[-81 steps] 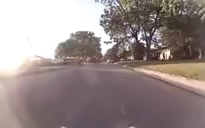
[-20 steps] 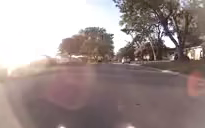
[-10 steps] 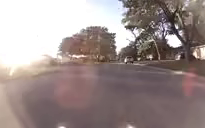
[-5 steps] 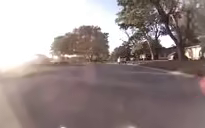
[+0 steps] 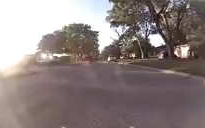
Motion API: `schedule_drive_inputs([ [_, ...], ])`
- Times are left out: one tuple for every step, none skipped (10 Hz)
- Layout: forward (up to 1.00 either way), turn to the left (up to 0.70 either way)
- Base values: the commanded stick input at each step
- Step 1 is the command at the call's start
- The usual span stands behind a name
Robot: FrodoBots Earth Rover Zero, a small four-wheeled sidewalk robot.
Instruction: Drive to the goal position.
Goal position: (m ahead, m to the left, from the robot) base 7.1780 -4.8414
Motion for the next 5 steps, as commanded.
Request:
schedule_drive_inputs([
  [1.00, -0.40],
  [1.00, -0.40],
  [1.00, -0.40],
  [1.00, -0.09],
  [1.00, 0.00],
])
